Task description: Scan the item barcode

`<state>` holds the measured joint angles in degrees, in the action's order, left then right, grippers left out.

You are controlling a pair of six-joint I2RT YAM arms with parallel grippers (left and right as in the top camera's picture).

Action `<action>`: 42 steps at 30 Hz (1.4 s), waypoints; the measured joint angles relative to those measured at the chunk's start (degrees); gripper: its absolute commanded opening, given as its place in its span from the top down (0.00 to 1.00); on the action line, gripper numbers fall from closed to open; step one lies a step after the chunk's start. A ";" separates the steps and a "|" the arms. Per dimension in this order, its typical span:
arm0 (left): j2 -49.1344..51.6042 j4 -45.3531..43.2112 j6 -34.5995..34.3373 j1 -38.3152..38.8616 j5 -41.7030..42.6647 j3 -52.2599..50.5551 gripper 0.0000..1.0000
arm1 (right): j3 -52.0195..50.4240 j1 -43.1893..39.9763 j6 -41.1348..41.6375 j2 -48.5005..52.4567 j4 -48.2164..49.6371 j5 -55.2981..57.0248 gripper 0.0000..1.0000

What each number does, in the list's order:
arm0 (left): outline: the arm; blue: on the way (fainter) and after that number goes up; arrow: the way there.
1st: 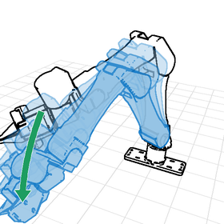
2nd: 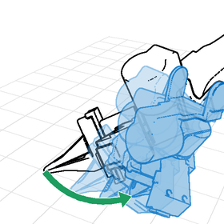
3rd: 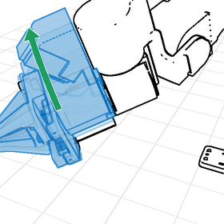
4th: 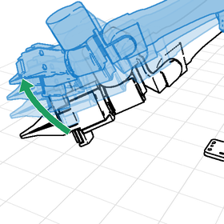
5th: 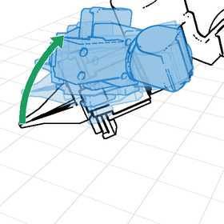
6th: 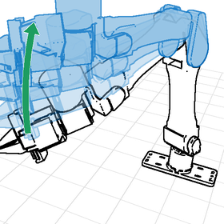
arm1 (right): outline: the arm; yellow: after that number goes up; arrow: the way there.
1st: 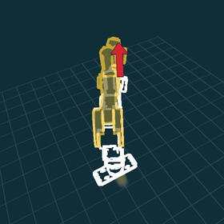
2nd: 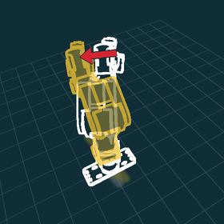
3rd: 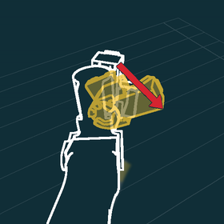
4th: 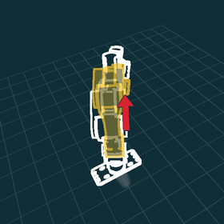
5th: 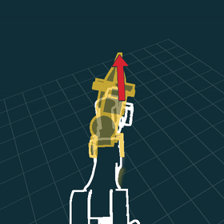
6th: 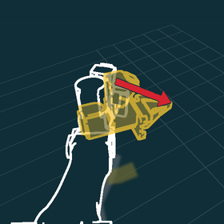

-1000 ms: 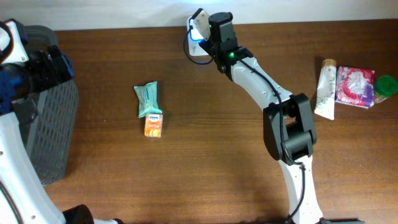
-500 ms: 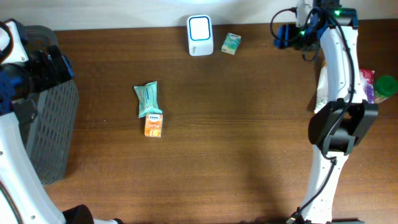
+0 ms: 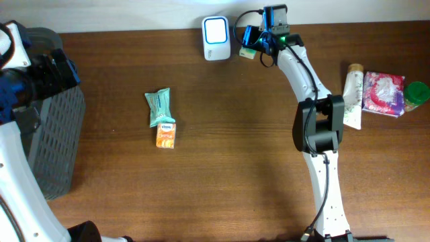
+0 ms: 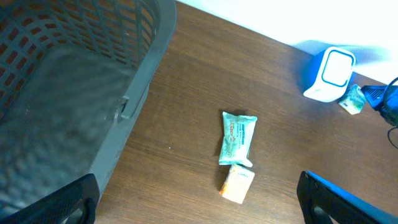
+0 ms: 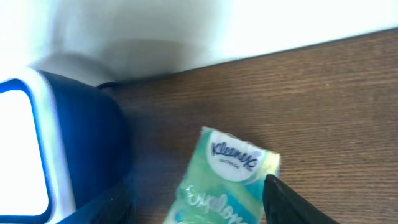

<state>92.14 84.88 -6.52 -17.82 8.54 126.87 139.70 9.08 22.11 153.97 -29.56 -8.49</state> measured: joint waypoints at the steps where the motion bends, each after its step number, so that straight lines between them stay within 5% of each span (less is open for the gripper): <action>1: 0.00 0.00 0.02 0.00 -0.02 0.02 0.01 | 0.00 0.09 0.20 0.31 -0.61 1.51 0.46; 4: 0.00 0.00 0.02 0.00 0.00 0.00 0.01 | 0.00 0.07 3.76 1.90 -2.80 5.68 0.55; 5: 0.00 -0.02 0.00 0.00 -0.02 0.00 0.01 | 0.00 0.09 4.35 1.92 -3.41 5.92 0.65; 6: 0.00 0.00 0.00 0.00 0.00 0.00 0.01 | 0.00 0.09 4.68 1.92 -3.61 5.95 0.88; 7: 0.00 0.00 0.02 0.00 0.00 0.00 0.01 | 0.00 0.09 5.07 1.92 -3.63 5.95 0.96; 13: 0.00 -0.02 0.02 0.00 0.00 0.00 0.01 | 0.37 -1.68 4.55 0.90 -9.79 -4.15 0.96; 18: 0.00 0.00 0.02 0.00 -0.02 0.00 0.01 | 0.33 -3.10 -6.08 -5.18 -19.19 -23.30 0.96; 24: 0.00 0.07 0.00 0.00 -0.02 0.00 0.01 | 0.33 -2.95 -7.63 -7.04 -10.36 -40.04 0.96; 28: 0.00 0.00 0.02 0.00 -0.02 0.00 0.01 | 0.33 0.37 -9.49 -7.04 -7.78 -24.65 0.96; 30: 0.00 0.00 0.02 0.00 -0.02 0.00 0.01 | 0.35 6.05 -16.44 -7.04 -7.17 -7.32 0.96; 31: 0.00 0.00 0.00 0.00 0.00 0.00 0.01 | 0.35 8.90 -19.41 -7.04 -7.45 1.68 0.92; 33: 0.00 -0.02 0.02 0.00 0.00 0.00 0.01 | 0.39 12.72 -21.70 -7.04 -12.31 10.75 0.66; 36: 0.00 0.00 0.00 0.00 -0.02 0.00 0.01 | 1.90 10.69 -22.60 -7.63 -26.71 15.76 0.60; 40: 0.00 0.02 0.02 0.00 0.00 0.00 0.01 | 2.36 9.31 -27.67 -11.58 -40.54 14.10 0.27; 42: 0.00 0.00 0.00 0.00 -0.02 0.00 0.01 | 2.34 6.73 -30.73 -11.85 -41.59 6.05 0.24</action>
<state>92.14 84.88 -6.52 -17.82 8.51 126.87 142.04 15.81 -8.62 142.12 -71.16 -2.44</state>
